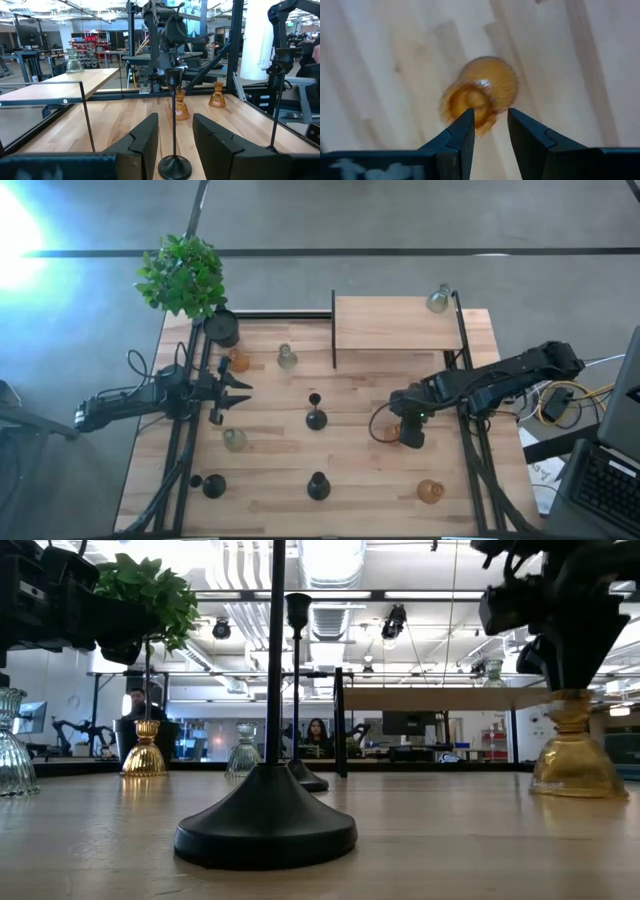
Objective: Pick & Place candle stick holders
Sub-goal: Put the middle orange glass candle holder on the shelf
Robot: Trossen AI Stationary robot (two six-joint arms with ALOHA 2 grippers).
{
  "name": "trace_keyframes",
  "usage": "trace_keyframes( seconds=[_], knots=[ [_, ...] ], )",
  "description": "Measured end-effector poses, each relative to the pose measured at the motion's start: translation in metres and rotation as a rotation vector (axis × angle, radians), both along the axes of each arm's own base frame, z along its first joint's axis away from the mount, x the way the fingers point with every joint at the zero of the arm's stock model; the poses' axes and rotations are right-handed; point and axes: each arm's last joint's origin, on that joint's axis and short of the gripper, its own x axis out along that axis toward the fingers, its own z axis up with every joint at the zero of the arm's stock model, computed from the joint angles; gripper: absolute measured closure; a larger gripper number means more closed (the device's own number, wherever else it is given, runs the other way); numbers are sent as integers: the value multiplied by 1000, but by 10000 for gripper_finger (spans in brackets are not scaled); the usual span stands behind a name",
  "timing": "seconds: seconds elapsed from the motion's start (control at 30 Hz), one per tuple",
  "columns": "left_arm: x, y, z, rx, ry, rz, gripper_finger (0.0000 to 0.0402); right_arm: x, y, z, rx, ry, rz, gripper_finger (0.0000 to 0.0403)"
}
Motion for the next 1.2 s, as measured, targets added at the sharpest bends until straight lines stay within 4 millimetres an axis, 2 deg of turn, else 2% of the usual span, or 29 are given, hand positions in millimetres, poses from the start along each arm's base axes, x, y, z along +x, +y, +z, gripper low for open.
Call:
trace_keyframes(
  seconds=[0.2,0.3,0.4,0.53,0.73,0.83,1.07,1.2],
  knots=[
    [0,0,0,0,0,0,275,8,1,-12,-5,52,-4,306],
    [0,0,0,0,0,0,275,12,3,-15,14,53,-10,328],
    [0,0,0,0,0,0,275,12,3,-13,48,39,-24,373],
    [0,0,0,0,0,0,275,7,0,-5,84,21,-72,378],
    [0,0,0,0,0,0,275,7,-16,36,114,-45,-164,378],
    [0,0,0,0,0,0,275,9,-31,68,114,-79,-226,378],
    [0,0,0,0,0,0,275,2,-86,135,42,-115,-378,378],
    [0,0,0,0,0,0,275,-10,-121,147,-16,-60,-450,378]
  ],
)
